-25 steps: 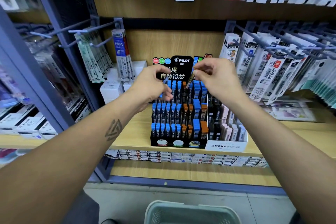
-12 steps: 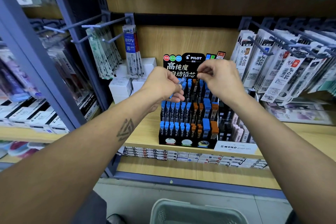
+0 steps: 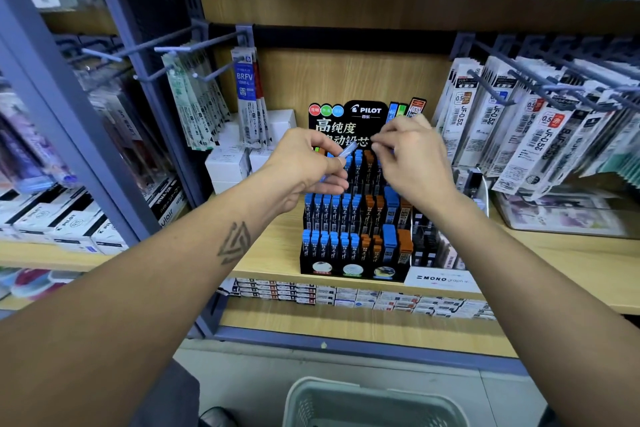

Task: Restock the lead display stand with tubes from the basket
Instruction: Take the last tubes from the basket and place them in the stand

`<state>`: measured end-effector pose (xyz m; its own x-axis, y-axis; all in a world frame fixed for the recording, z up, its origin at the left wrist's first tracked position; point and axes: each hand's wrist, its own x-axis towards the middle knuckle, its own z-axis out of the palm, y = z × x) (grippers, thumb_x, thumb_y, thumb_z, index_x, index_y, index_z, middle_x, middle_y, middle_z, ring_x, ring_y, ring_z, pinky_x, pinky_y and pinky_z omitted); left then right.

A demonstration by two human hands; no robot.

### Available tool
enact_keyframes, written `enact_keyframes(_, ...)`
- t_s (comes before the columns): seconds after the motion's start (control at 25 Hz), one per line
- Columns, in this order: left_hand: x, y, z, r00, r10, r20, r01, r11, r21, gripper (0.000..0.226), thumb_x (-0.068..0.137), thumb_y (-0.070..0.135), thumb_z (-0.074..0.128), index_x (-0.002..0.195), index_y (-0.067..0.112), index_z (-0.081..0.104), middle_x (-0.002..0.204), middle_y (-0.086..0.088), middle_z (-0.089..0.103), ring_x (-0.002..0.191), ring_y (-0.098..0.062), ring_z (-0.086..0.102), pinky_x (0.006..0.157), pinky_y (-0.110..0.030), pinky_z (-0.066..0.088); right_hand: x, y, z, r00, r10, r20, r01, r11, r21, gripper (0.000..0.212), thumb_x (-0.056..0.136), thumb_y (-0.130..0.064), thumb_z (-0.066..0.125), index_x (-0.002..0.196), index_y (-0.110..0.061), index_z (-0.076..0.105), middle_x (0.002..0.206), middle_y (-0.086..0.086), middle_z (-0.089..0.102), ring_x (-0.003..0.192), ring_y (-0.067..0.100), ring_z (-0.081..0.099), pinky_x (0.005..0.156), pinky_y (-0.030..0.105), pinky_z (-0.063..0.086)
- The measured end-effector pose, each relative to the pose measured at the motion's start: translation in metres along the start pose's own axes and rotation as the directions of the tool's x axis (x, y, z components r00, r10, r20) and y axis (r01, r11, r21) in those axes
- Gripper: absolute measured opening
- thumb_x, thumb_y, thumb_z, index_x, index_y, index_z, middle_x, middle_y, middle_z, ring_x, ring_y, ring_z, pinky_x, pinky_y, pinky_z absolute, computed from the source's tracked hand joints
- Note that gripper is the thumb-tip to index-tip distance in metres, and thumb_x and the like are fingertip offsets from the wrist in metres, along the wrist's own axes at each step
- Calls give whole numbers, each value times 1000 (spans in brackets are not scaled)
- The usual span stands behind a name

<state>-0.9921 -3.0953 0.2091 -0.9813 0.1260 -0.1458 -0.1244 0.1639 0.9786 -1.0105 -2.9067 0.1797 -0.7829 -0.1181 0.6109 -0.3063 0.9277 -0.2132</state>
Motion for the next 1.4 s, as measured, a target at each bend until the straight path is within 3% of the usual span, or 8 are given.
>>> enact_keyframes(0.08, 0, -1, 3, 999, -13, 47, 16, 998, -56, 17, 93, -11, 60, 108, -2, 61, 92, -30, 71, 77, -32, 75, 69, -36, 64, 5, -2, -14, 973, 205, 105, -230, 879, 417, 20, 96, -18, 63, 113, -18, 74, 104, -6, 73, 99, 12, 64, 89, 31, 50)
enact_keyframes(0.16, 0, -1, 6, 995, -7, 101, 17, 995, -100, 18, 93, -15, 57, 108, -5, 59, 91, -30, 71, 77, -32, 75, 69, -35, 64, 3, -6, -24, 914, 261, 312, -407, 599, 690, 22, 93, -11, 67, 114, -16, 73, 93, 0, 77, 86, 12, 72, 78, 26, 54)
enact_keyframes(0.44, 1, -1, 15, 993, -13, 114, 32, 985, -170, 14, 91, -11, 62, 104, -7, 63, 86, -27, 72, 73, -29, 75, 65, -30, 62, -9, 4, -43, 871, 318, 375, -477, 365, 800, 18, 82, 5, 74, 100, 2, 72, 74, 11, 75, 70, 19, 72, 67, 24, 58)
enact_keyframes(0.64, 5, 1, 11, 1000, 8, -8, -11, 910, -415, 23, 85, -16, 65, 106, -7, 67, 91, -23, 70, 75, -25, 73, 70, -27, 62, -18, 4, -50, 882, 202, 426, -464, 529, 710, 18, 72, 3, 83, 88, 0, 76, 90, 11, 76, 89, 26, 74, 85, 31, 60)
enact_keyframes(0.96, 1, 0, 17, 985, 172, 20, -169, 981, -92, 31, 80, -11, 76, 106, 1, 64, 87, -19, 70, 74, -28, 72, 74, -34, 62, -17, -12, -42, 904, 85, 419, -321, 781, 535, 17, 83, -5, 78, 92, -11, 64, 75, 2, 75, 79, 21, 73, 86, 40, 58)
enact_keyframes(1.16, -1, 0, 12, 992, 97, 87, -75, 971, -225, 33, 80, -14, 73, 109, -1, 63, 88, -19, 73, 82, -27, 73, 77, -35, 63, -14, -12, -47, 903, 102, 417, -364, 695, 620, 39, 82, 1, 78, 114, -16, 65, 76, 7, 75, 71, 28, 72, 77, 39, 62)
enact_keyframes(1.28, -3, -3, 12, 982, 61, 179, -72, 996, 54, 26, 81, -7, 77, 104, -1, 68, 93, -22, 75, 83, -26, 74, 78, -37, 62, -14, -11, -48, 911, 207, 358, -408, 592, 695, 32, 82, 4, 76, 111, -7, 68, 79, 12, 74, 68, 24, 71, 76, 41, 63)
enact_keyframes(1.4, -3, -8, 16, 966, 124, 226, -183, 948, 262, 6, 85, 0, 76, 90, -1, 71, 78, -19, 74, 66, -19, 71, 64, -30, 57, -11, -14, -48, 934, 226, 275, -355, 644, 678, 23, 80, -2, 81, 101, -8, 73, 86, 9, 75, 77, 23, 74, 80, 38, 62)
